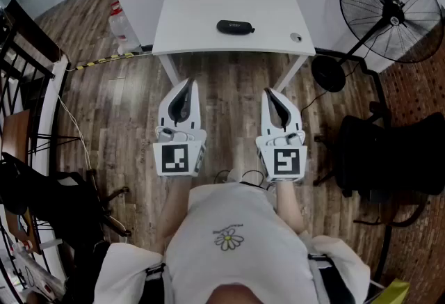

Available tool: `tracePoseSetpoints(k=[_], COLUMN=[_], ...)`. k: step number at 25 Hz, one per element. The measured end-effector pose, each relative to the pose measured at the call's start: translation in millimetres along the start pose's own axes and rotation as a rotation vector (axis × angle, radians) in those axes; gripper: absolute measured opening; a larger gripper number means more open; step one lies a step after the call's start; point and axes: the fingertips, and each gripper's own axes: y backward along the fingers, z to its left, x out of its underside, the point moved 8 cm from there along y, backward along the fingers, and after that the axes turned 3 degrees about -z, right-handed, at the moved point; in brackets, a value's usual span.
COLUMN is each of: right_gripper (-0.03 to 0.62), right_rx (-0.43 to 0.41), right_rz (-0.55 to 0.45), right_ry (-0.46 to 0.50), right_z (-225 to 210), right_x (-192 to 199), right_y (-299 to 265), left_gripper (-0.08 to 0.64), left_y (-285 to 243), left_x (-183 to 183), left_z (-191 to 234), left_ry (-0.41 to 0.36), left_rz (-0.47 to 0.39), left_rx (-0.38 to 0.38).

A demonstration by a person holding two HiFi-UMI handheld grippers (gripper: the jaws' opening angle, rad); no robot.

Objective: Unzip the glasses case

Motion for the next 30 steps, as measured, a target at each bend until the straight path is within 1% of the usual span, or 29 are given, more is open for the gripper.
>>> tracePoseSetpoints(k=[3, 6, 9, 12, 17, 19, 22, 26, 30], right_gripper=[0.008, 0.008, 0.007, 0.008, 0.007, 0.008, 0.007, 0.008, 0.007], right_rx=[-0.003, -0.029, -0.057, -0.055, -0.11, -0.136, -0.158, -0.153, -0.126], right_rz=[0.002, 0.01, 0.032, 0.051, 0.046, 0.045, 0.082, 0.123, 0.112], right_ry=[-0.01, -0.011, -0.037, -0.052, -0.051, -0.063, -0.067, -0.079, -0.12], right_z=[-0.7, 0.2, -1.2, -5.8, -9.5, -10.1, -11.9, -16.4, -29.0], right_x=[0.2, 3.9, 13.2, 20.8, 30.4, 36.9, 50.4, 60.6, 67.7], right_y=[-2.1, -3.6, -2.6, -2.2, -9.4, -10.5, -7.7, -6.0, -13.7], left_gripper=[0.014, 0.014, 0.014, 0.014, 0.014, 0.014, 0.014, 0.014, 0.014], left_y=[-3.4, -3.7, -7.3, -13.1, -24.5, -27.0, -27.0, -27.4, -39.5], left_x=[2.0, 5.1, 5.6, 8.6, 19.3, 24.5, 32.4, 37.1, 38.3], left_z=[3.3, 8.1, 7.1, 4.5, 4.5, 3.8, 3.6, 4.6, 3.5], left_ry=[-0.024, -0.048, -0.032, -0.009, -0.041, -0.043, -0.029, -0.03, -0.044], left_rz=[0.007, 0.019, 0.008, 0.009, 0.022, 0.026, 0.038, 0.061, 0.055], left_rx=[0.007, 0.013, 0.007, -0.002, 0.01, 0.003, -0.022, -0.036, -0.036])
